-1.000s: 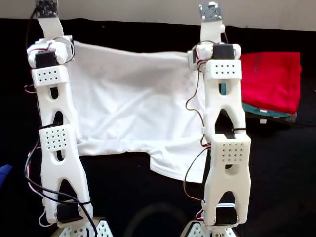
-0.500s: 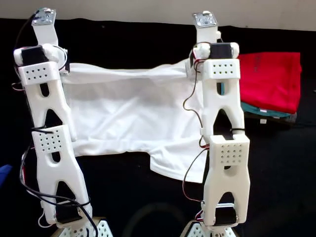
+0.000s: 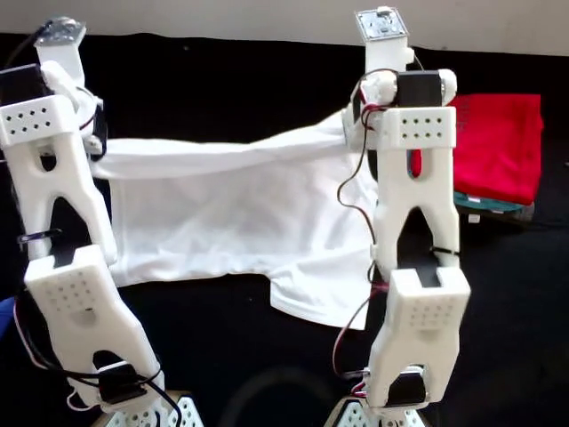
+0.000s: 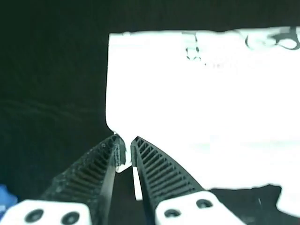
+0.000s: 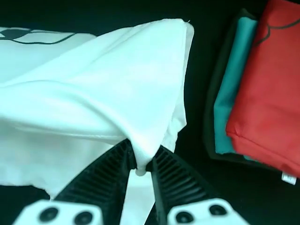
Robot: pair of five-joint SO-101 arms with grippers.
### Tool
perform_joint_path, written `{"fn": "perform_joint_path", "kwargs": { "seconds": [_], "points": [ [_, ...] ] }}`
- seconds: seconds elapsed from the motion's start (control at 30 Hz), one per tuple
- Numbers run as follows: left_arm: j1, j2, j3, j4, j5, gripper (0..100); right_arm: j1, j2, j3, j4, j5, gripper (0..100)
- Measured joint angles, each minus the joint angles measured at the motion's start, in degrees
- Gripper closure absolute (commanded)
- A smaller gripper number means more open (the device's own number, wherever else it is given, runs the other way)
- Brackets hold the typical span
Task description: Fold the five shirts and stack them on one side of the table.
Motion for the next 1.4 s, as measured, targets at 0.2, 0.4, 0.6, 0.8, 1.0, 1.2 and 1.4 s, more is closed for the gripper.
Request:
{"fn": "perform_joint_path", "kwargs": {
  "seconds": [0.2,0.4,0.6,0.8,1.0,1.2,1.4],
  "points": [
    [0.00,-12.57,20.31,-0.09,-0.53,99,0.00,-14.77,22.86,0.00,0.00,99.2],
    [0.00,-19.87,35.96,-3.96,-2.02,99,0.00,-25.76,43.16,-3.69,0.53,99.2],
    [0.00,-23.12,51.16,-12.31,-2.02,99,0.00,-34.99,60.57,-10.37,2.99,99.2],
    [-0.09,-23.47,60.66,-21.19,-2.02,99,0.00,-39.12,74.55,-17.85,3.25,99.2],
    [-0.09,-23.47,65.93,-28.31,-2.02,99,0.00,-39.38,79.65,-19.08,3.25,99.2],
    [-0.09,-23.47,69.89,-32.97,-2.02,99,0.00,-39.47,84.40,-21.98,3.25,99.2],
    [-0.09,-23.47,71.12,-34.90,-2.02,99,0.00,-39.47,90.81,-27.60,3.25,99.2]
  ]
}}
